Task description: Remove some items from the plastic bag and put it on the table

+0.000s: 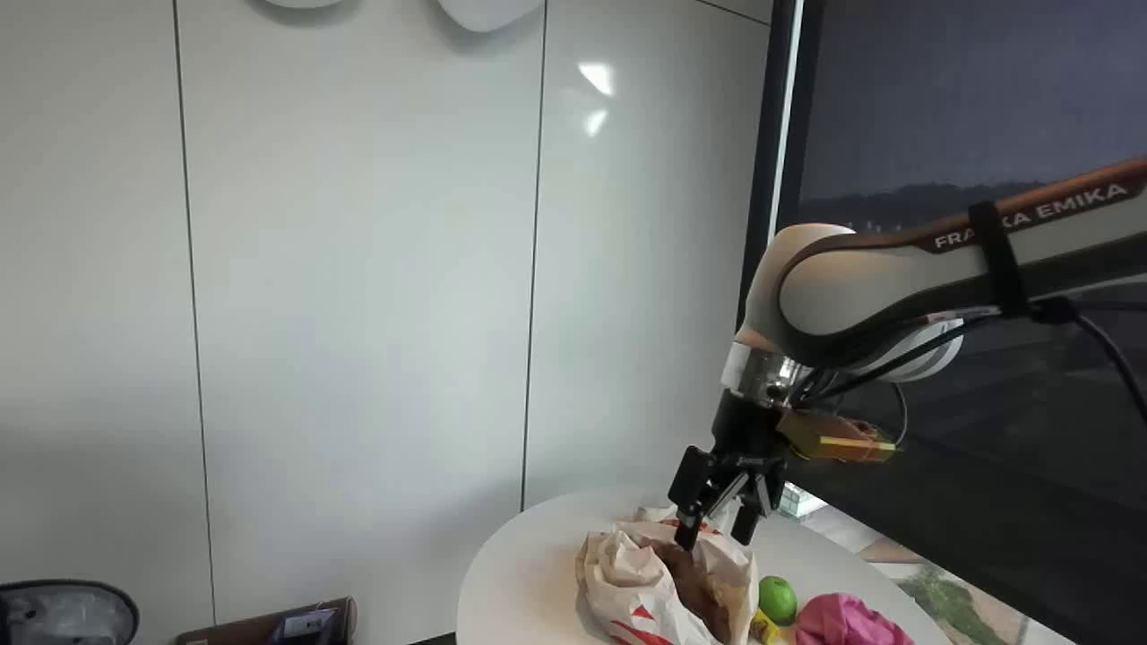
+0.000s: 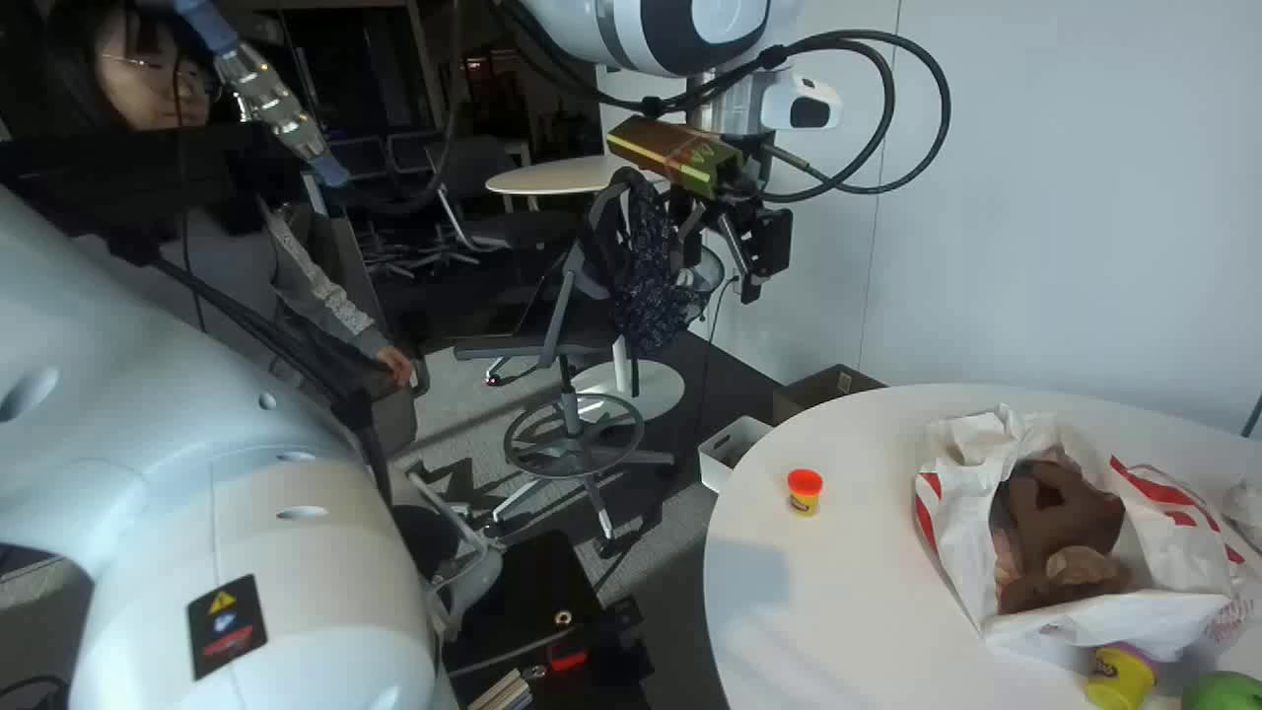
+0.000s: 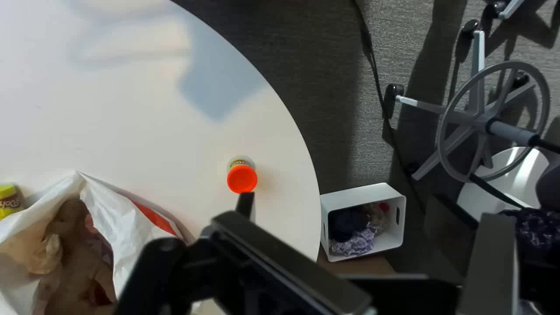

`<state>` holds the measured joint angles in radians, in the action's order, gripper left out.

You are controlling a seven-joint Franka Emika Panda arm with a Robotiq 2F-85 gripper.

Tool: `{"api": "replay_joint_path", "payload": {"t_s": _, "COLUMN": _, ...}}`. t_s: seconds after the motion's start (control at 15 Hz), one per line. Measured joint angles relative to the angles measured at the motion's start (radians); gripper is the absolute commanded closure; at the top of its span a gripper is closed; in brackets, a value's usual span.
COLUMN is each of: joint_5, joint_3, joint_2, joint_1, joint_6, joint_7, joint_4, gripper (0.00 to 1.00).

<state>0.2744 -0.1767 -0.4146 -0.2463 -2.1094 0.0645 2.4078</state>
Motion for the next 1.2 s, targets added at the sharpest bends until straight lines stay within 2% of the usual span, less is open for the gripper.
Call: {"api": "replay_joint_path", "payload": {"t_s": 1.2, "joint_5": 0.000, "joint_3": 0.002, "joint_2": 0.008, "joint_1": 0.002, "joint_6": -0.001, "joint_7": -0.005, "joint_4": -0.014, "gripper": 0.00}}
